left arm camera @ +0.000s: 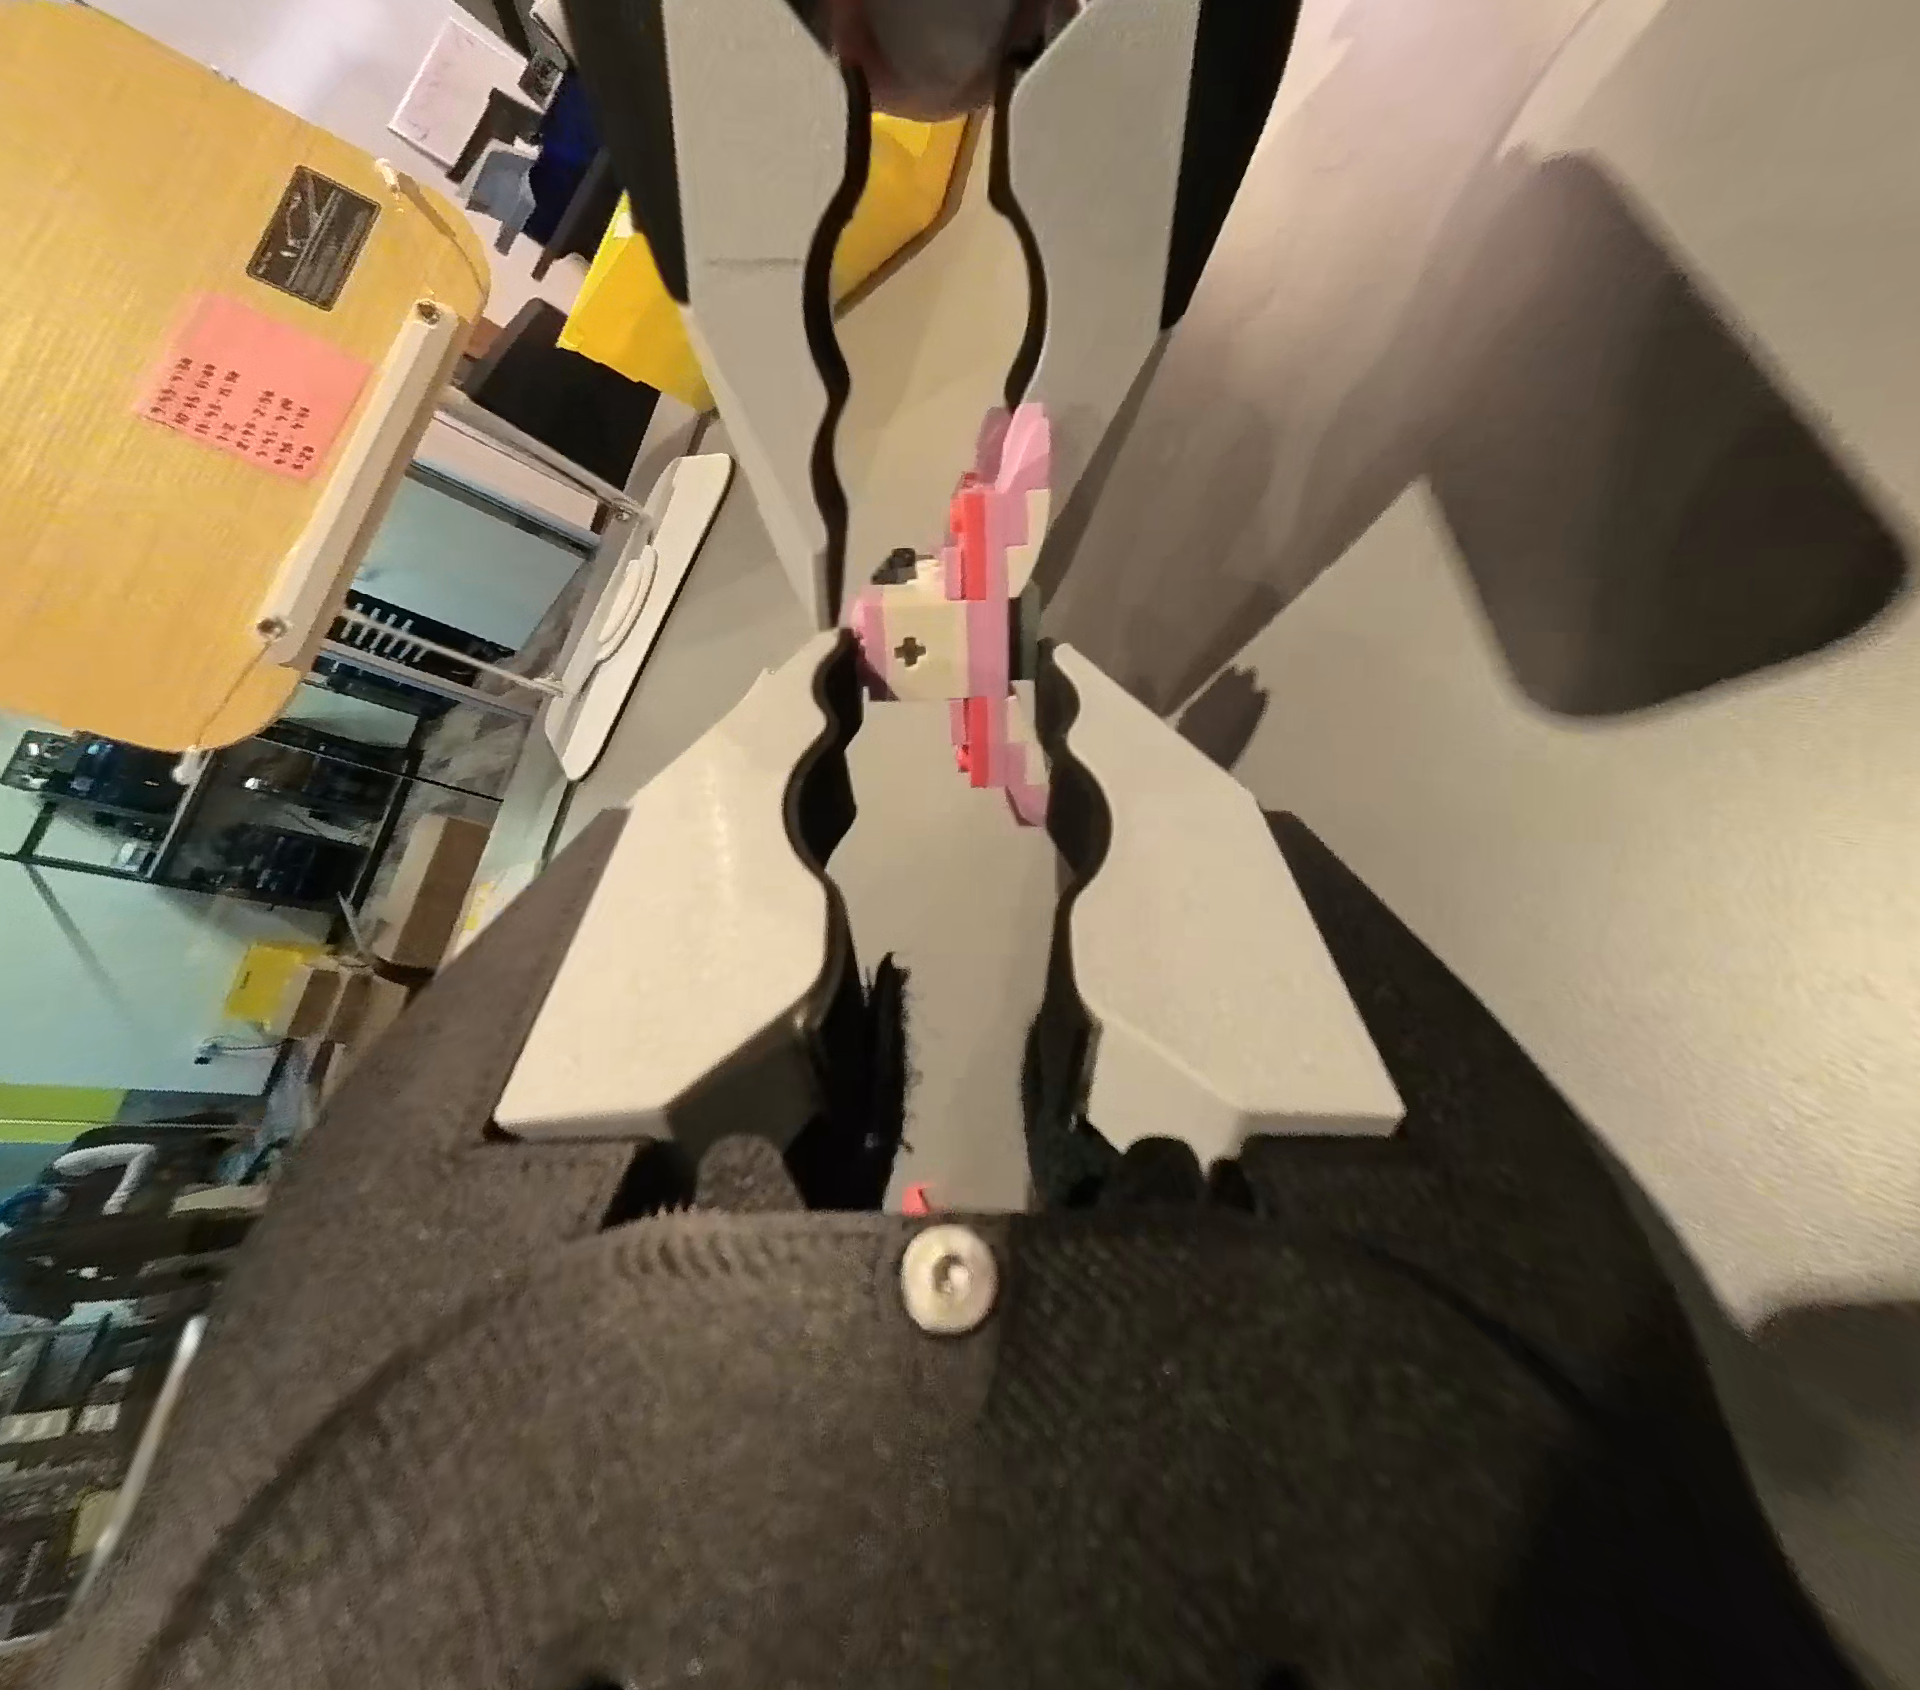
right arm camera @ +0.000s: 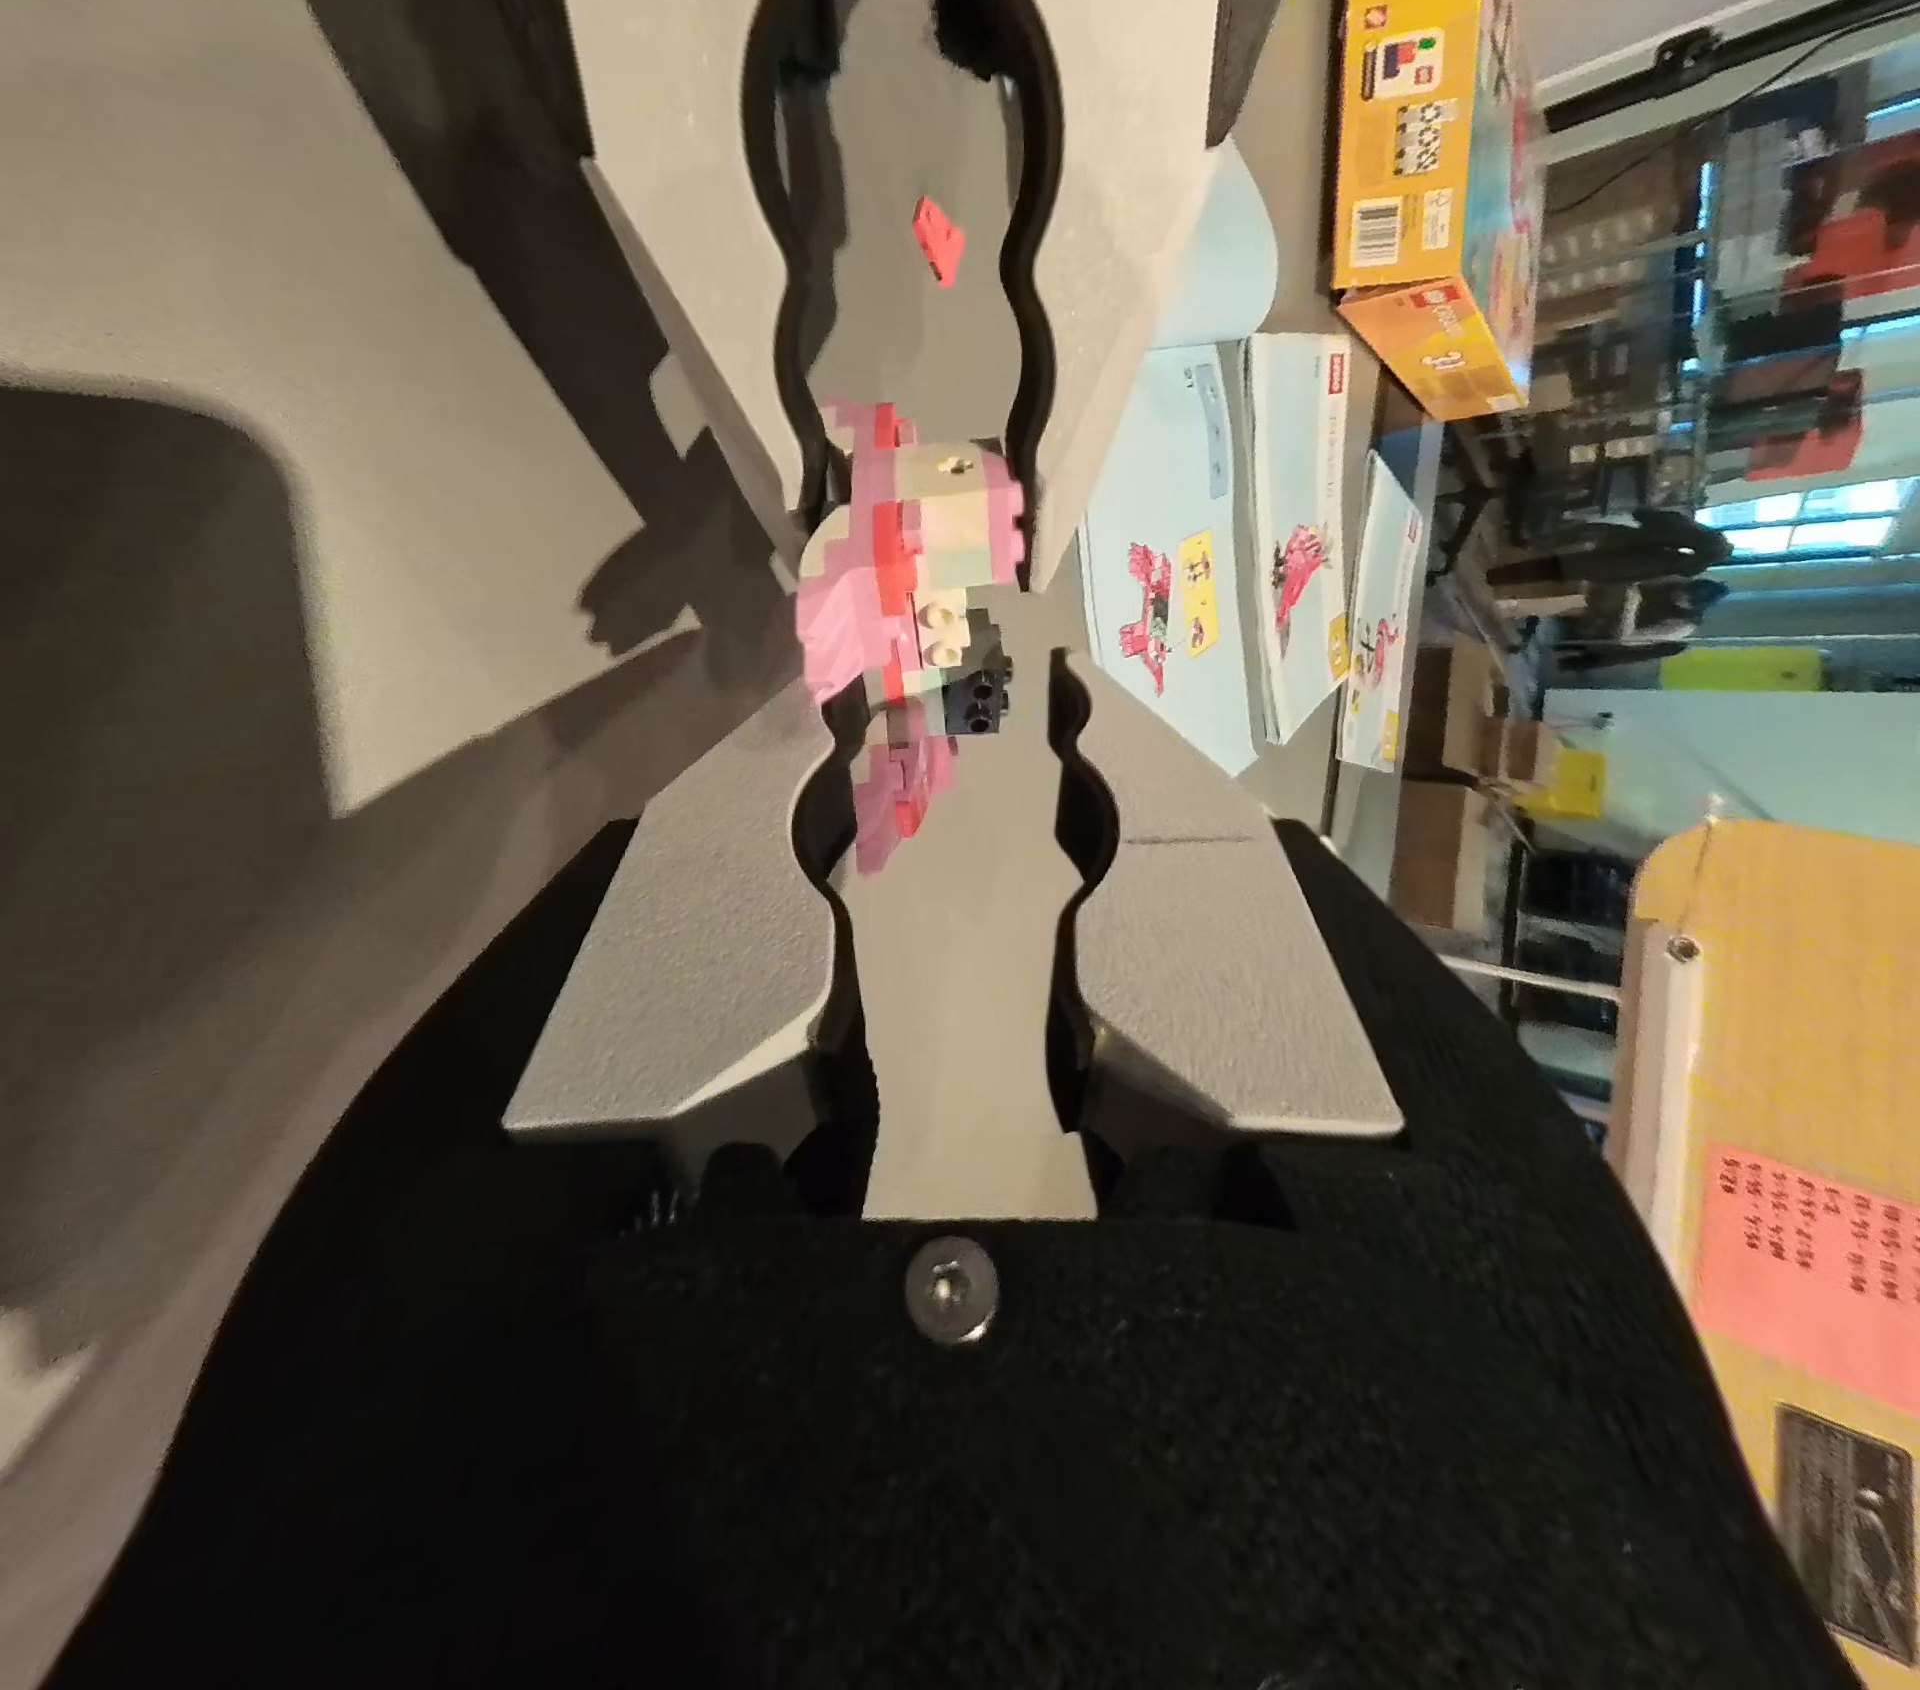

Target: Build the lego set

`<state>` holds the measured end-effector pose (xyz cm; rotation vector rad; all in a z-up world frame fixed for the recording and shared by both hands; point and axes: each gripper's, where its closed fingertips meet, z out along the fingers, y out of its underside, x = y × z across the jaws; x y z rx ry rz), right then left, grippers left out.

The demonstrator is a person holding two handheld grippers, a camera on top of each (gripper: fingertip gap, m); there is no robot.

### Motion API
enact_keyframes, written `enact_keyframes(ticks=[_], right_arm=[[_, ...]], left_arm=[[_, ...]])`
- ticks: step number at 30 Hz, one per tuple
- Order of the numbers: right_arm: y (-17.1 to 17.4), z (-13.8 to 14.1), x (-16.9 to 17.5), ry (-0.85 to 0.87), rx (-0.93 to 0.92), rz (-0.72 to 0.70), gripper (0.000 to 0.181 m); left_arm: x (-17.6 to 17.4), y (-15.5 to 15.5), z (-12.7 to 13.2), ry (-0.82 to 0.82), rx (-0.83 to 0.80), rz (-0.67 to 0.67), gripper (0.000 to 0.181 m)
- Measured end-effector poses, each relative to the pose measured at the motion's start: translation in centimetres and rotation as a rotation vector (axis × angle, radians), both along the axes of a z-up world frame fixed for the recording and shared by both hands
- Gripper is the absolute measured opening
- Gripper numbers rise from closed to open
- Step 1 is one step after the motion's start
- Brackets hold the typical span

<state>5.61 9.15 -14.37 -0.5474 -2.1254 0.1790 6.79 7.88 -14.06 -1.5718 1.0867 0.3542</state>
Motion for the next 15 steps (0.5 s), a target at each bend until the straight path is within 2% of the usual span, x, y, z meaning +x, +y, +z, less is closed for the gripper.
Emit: enact_keyframes(ticks=[6,15], right_arm=[[-0.25,0.49,0.22,0.032,0.034,0.047,0.026],[-0.40,0.36,0.71,0.029,0.080,0.087,0.023]], left_arm=[[-0.01,-0.07,0.53,-0.082,-0.017,-0.015,0.032],[0.49,-0.21,0.51,-0.077,-0.013,-0.032,0.032]])
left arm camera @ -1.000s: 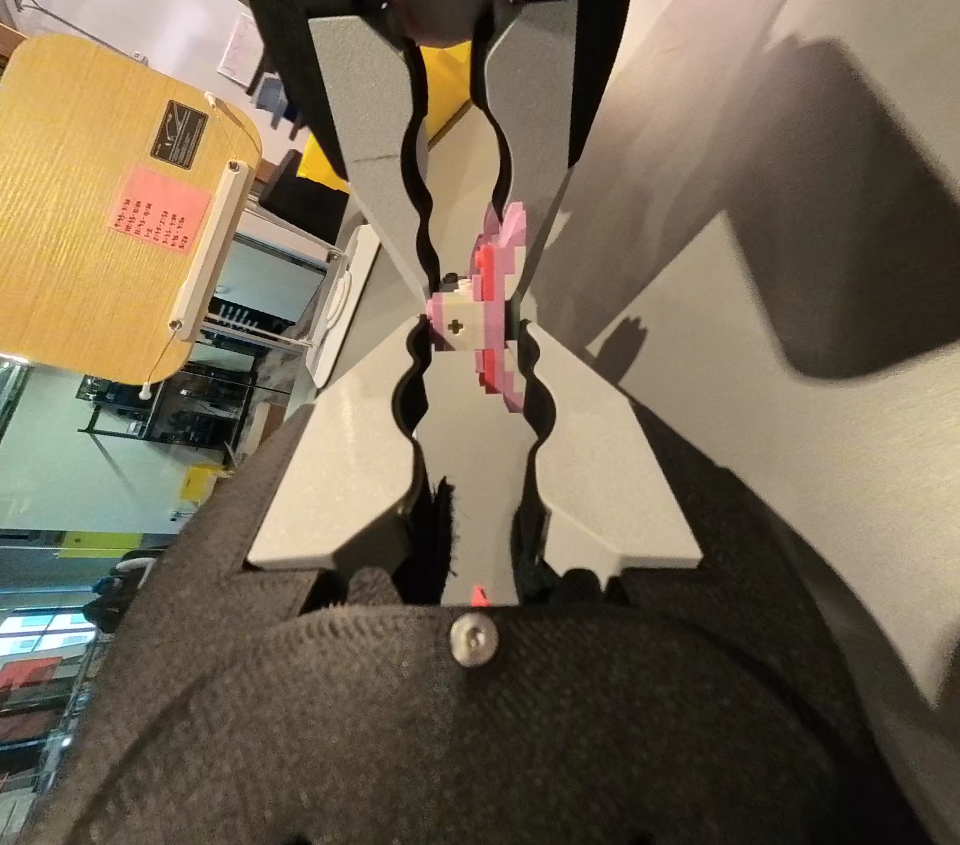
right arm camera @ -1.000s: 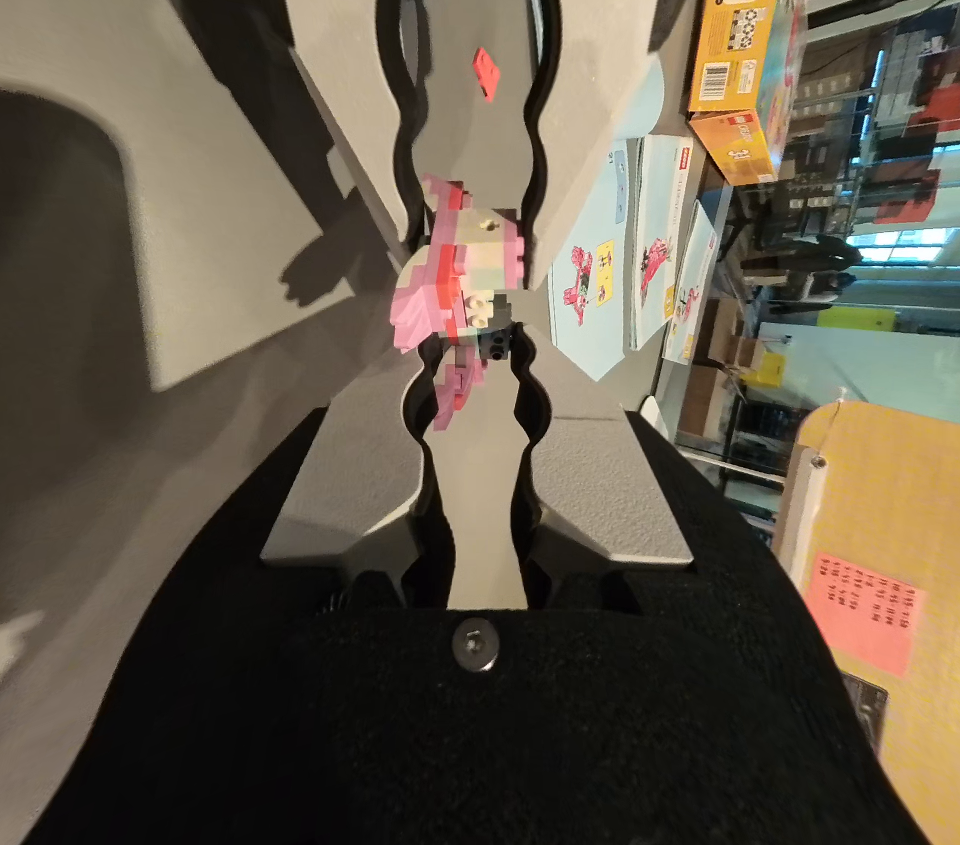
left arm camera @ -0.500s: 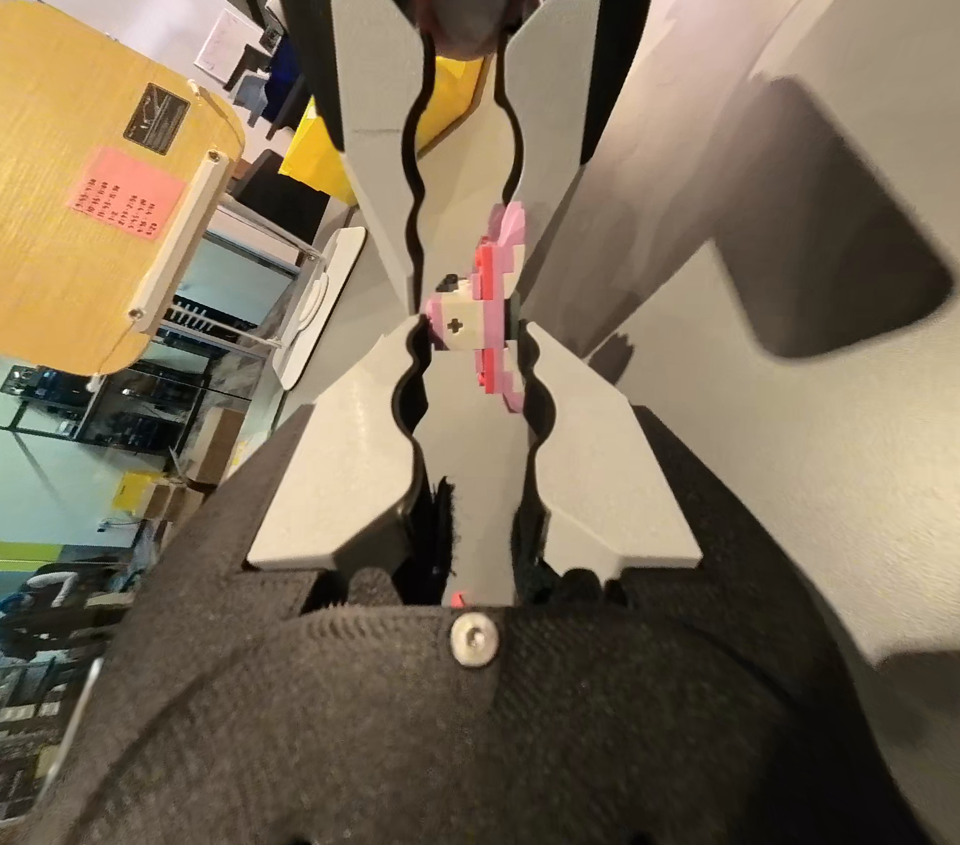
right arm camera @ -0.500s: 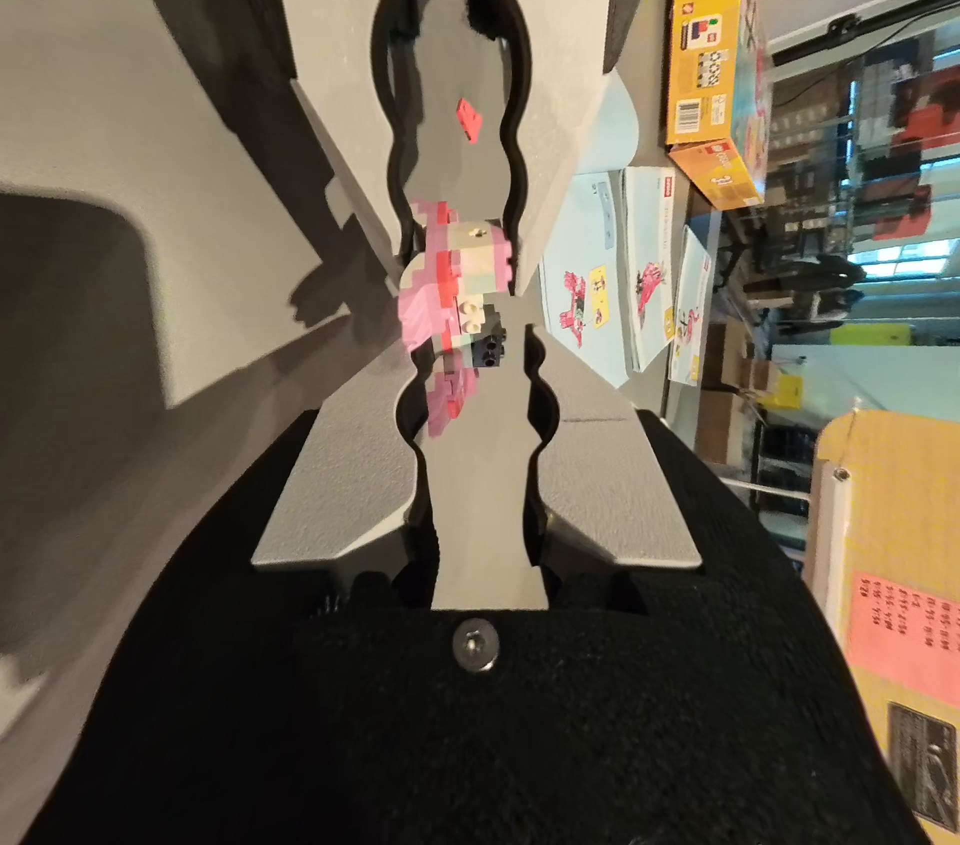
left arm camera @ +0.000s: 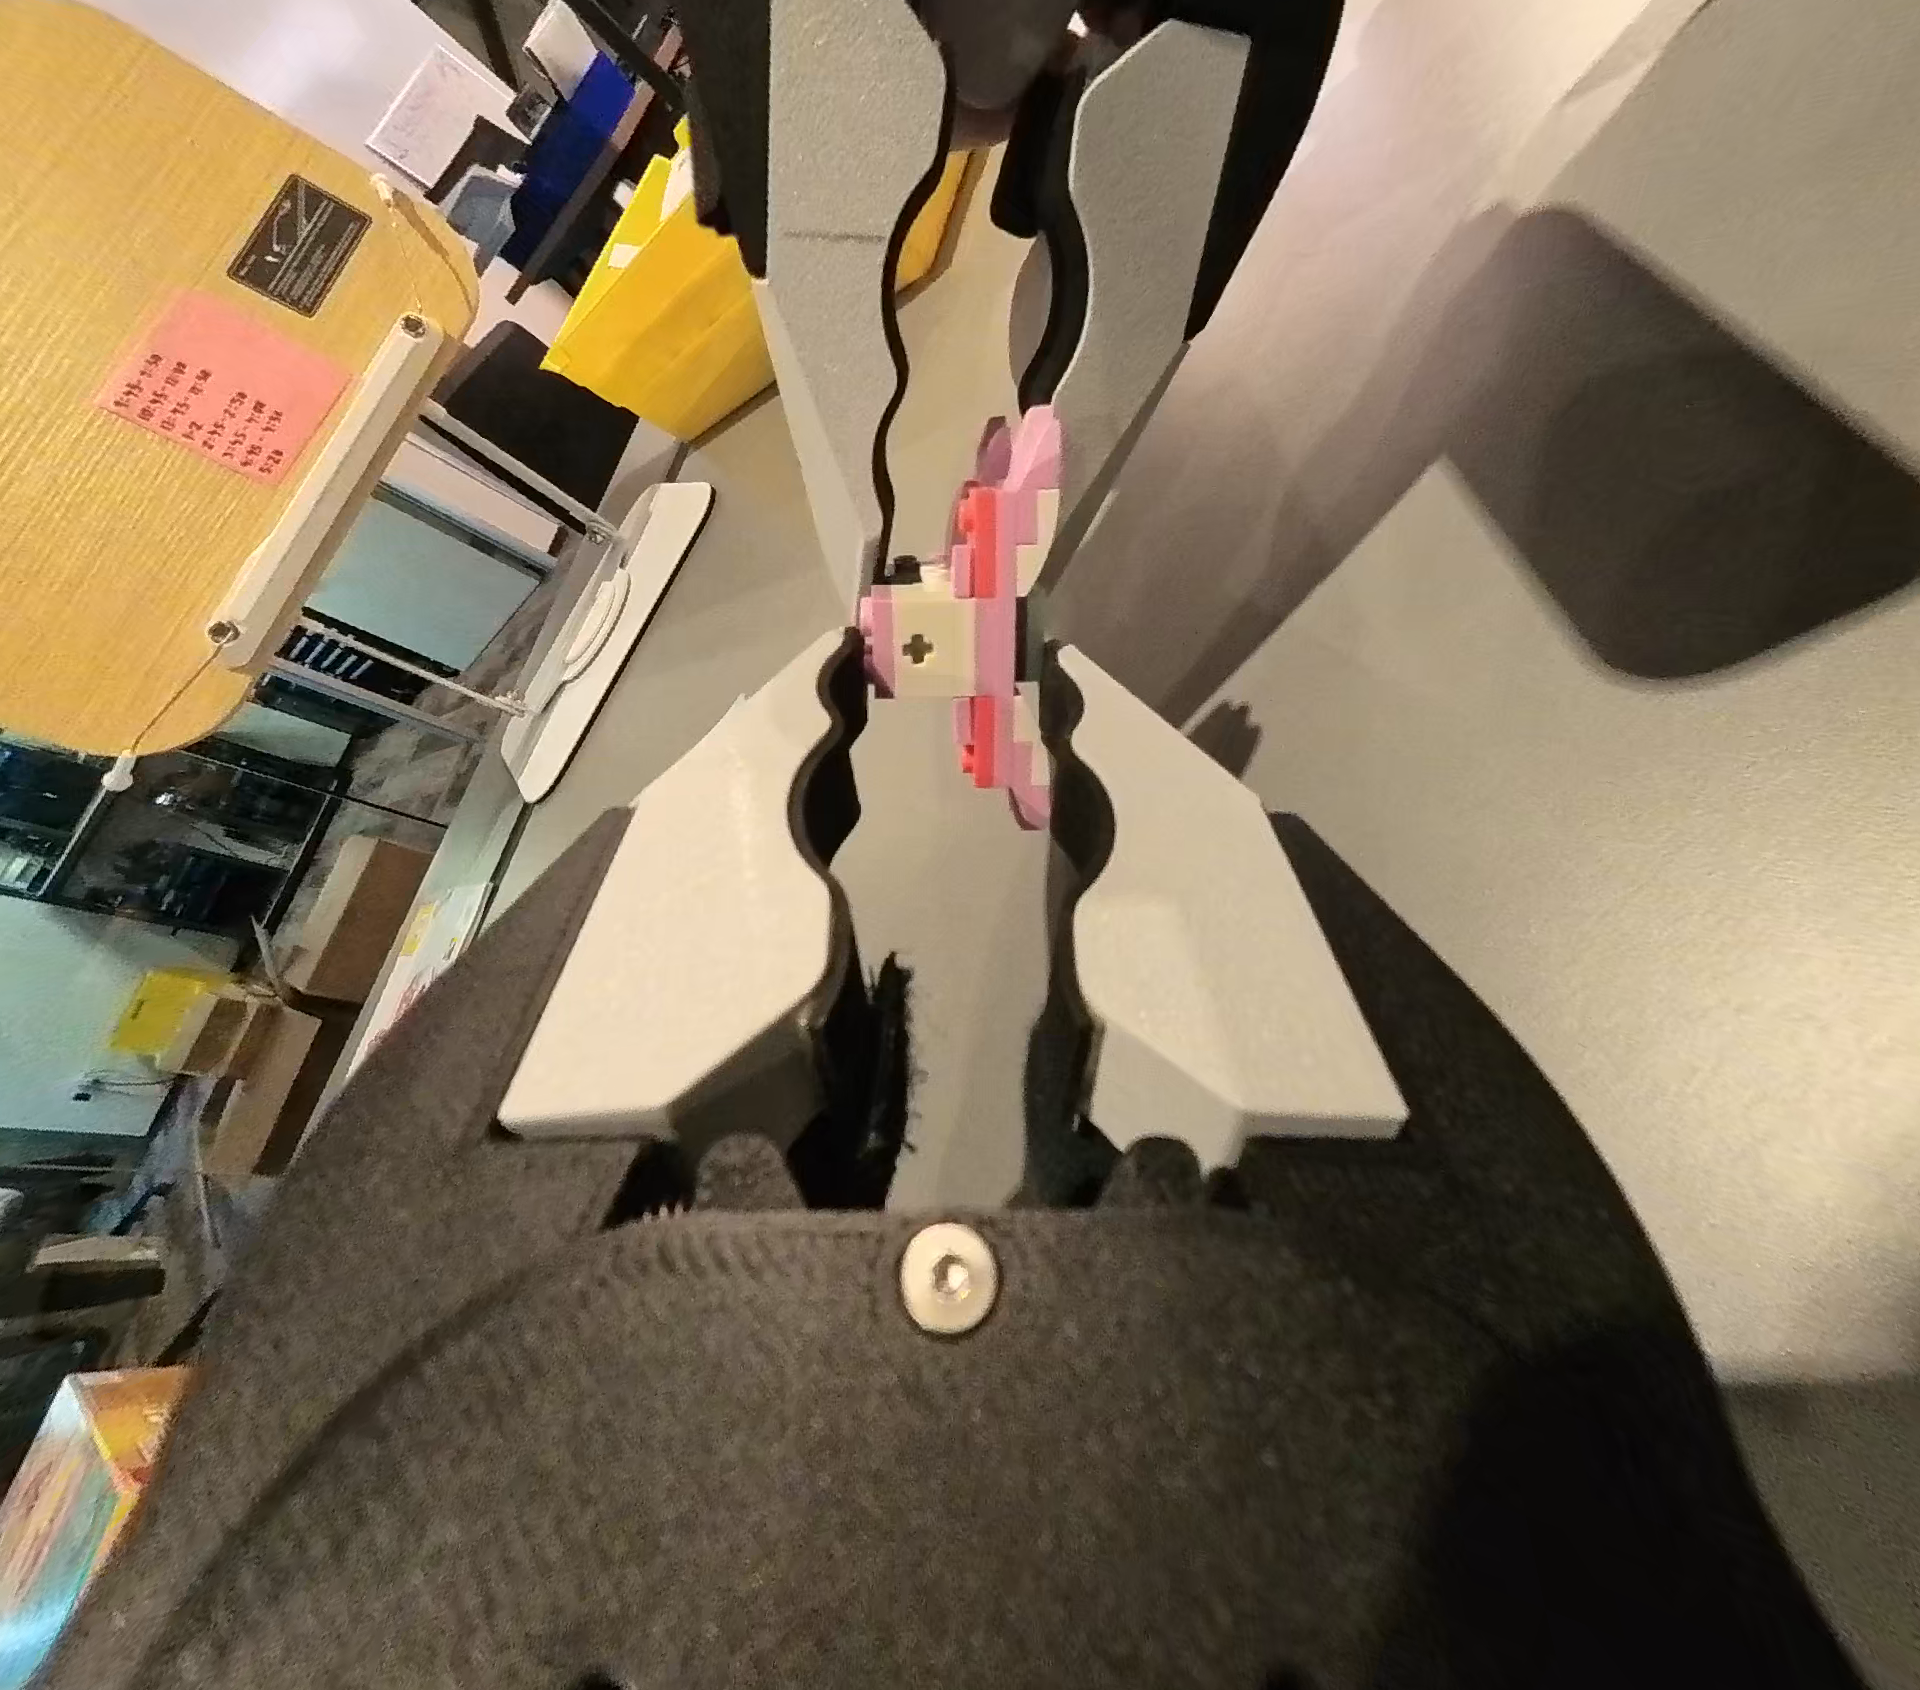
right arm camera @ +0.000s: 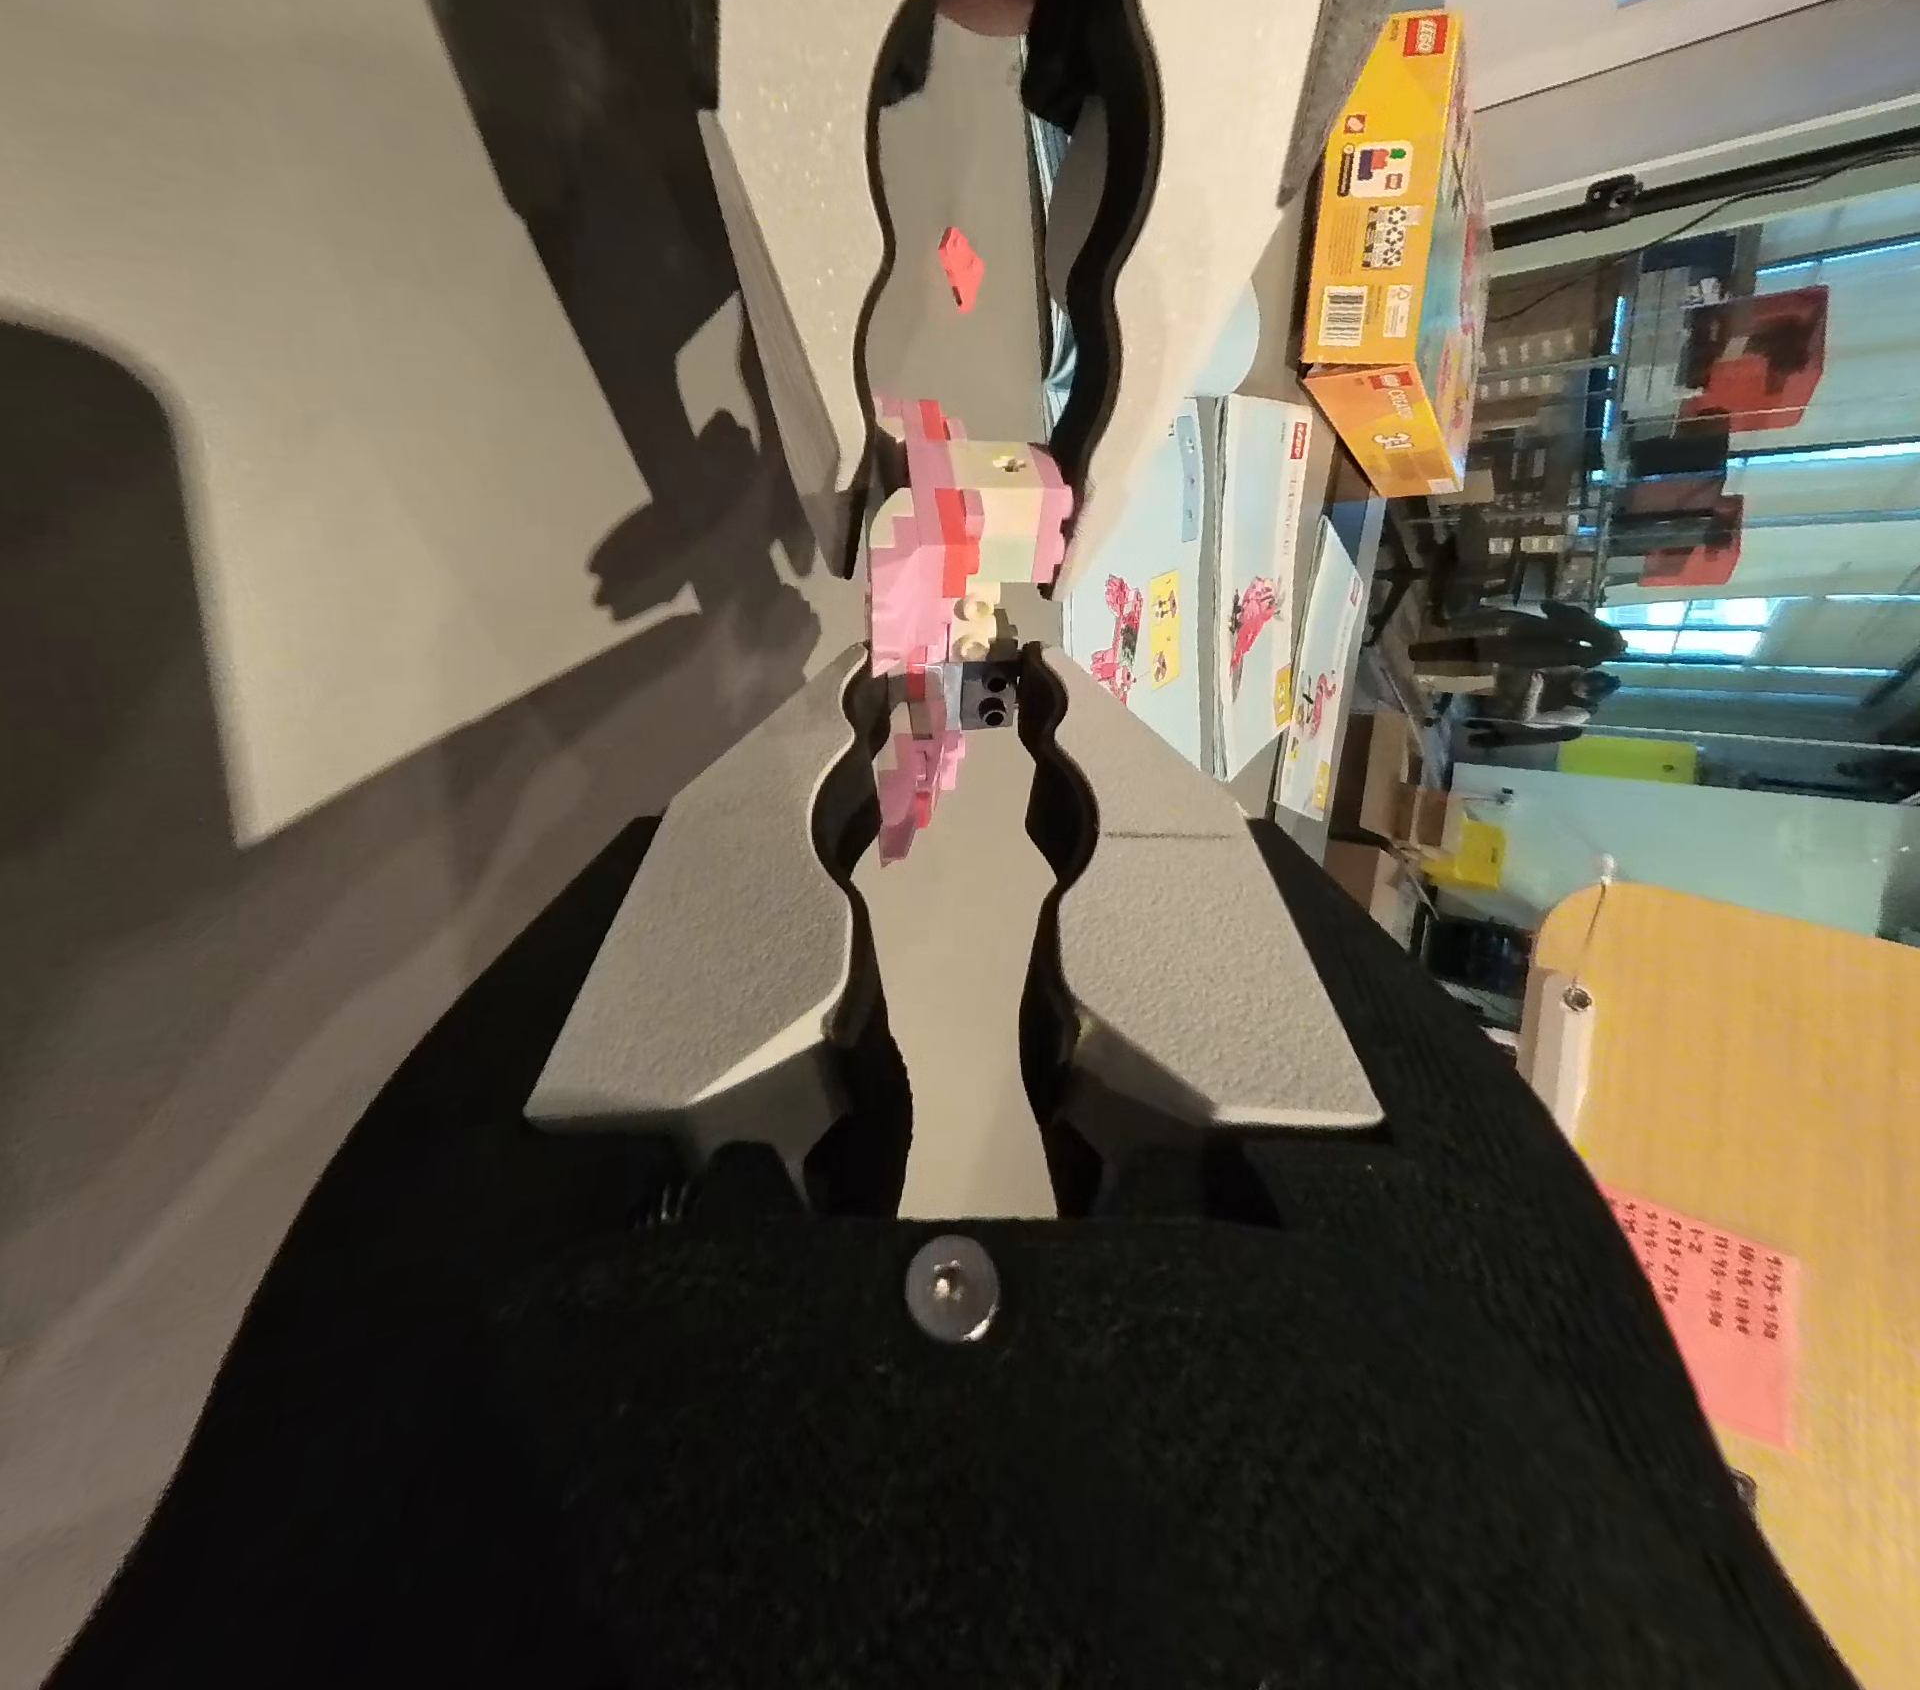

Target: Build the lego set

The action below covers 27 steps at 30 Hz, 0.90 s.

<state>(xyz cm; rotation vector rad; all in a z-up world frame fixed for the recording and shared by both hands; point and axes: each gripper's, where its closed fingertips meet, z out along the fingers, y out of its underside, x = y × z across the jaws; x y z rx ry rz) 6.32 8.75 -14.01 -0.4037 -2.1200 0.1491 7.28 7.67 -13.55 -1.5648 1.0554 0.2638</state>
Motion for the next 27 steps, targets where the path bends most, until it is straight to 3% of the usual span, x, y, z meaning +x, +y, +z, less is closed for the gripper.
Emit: enact_keyframes(ticks=[6,8,12,19,21,23,24,25,27], right_arm=[[0.1,-0.2,-0.5,0.020,-0.144,-0.056,0.026],[0.2,-0.4,-0.6,0.005,-0.164,-0.073,0.040],[0.1,-0.4,-0.7,0.009,-0.123,-0.045,0.026],[-0.2,-1.1,-0.4,-0.018,-0.116,-0.030,0.025],[-0.6,-1.3,-0.1,-0.050,-0.227,-0.031,0.029],[-1.0,-1.0,0.2,-0.108,-0.448,-0.059,0.091],[-1.1,-0.8,0.5,-0.166,-0.592,-0.091,0.111],[-1.4,-0.5,0.9,-0.239,-0.750,-0.092,0.106],[-2.3,1.2,1.9,-0.336,-1.059,-0.021,0.074]], left_arm=[[-0.5,0.1,-0.1,-0.009,-0.018,0.006,0.032],[-0.5,0.0,-0.1,-0.020,-0.021,-0.003,0.032],[-0.3,-0.2,0.0,-0.020,-0.014,-0.020,0.032],[-0.1,-0.5,-0.6,0.019,-0.021,-0.042,0.033],[0.1,-0.7,-0.9,0.019,-0.037,-0.061,0.033],[-0.1,-0.9,-1.1,0.050,-0.046,-0.072,0.032],[-0.1,-1.1,-1.3,0.061,-0.049,-0.086,0.032],[0.0,-1.3,-1.4,0.063,-0.051,-0.104,0.032],[0.6,-1.9,-1.5,0.064,-0.055,-0.156,0.032]])
